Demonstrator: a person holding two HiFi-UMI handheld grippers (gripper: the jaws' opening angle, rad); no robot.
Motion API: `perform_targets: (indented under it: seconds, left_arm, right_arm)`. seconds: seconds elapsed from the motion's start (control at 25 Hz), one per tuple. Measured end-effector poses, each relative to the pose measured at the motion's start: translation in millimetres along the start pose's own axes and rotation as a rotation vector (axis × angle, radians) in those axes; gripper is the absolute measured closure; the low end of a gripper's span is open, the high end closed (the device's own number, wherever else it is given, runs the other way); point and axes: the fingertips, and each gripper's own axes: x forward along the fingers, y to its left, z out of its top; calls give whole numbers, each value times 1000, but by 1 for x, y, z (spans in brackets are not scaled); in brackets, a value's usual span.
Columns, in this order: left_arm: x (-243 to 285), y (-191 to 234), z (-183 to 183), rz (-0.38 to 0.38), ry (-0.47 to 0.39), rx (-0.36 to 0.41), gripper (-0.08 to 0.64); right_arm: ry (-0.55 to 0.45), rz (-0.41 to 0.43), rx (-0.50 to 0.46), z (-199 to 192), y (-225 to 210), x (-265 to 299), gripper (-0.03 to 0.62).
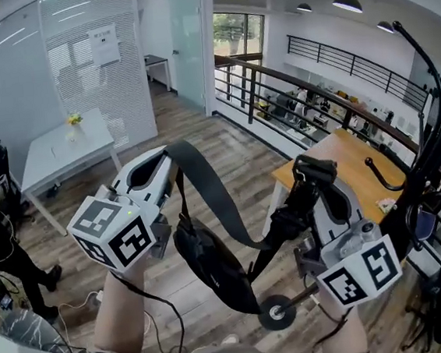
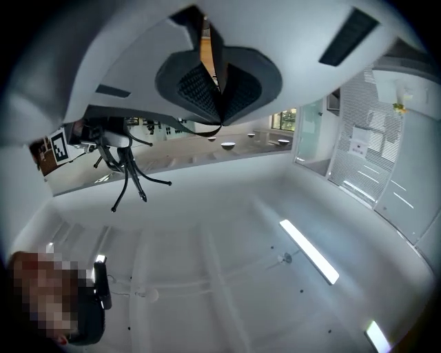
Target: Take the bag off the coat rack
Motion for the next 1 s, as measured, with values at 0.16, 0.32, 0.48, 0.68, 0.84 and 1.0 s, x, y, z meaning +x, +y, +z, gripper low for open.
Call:
perform_targets:
  seconds: [0.16, 0.32, 0.48, 0.68, 0.84, 1.0]
  left_arm:
    - [-31, 23, -16, 69, 35, 10, 545]
    - [-50, 39, -42, 142, 85, 33, 545]
    - [-82, 53, -60, 229, 119, 52, 545]
    - [-108, 66, -90, 295, 151, 3, 545]
    - [-123, 69, -121, 329, 199, 8, 545]
    - [-135, 68, -157, 350, 250, 9, 545]
  right_arm:
    - [42, 49, 35, -31, 16, 14, 558]
    - [92, 98, 88, -72, 21, 26, 558]
    - [146, 133, 134, -104, 32, 33, 558]
    - [222, 152, 172, -145, 39, 36, 558]
    - [278, 152, 185, -176, 40, 33, 558]
    - [338, 147, 176, -210, 39, 28, 558]
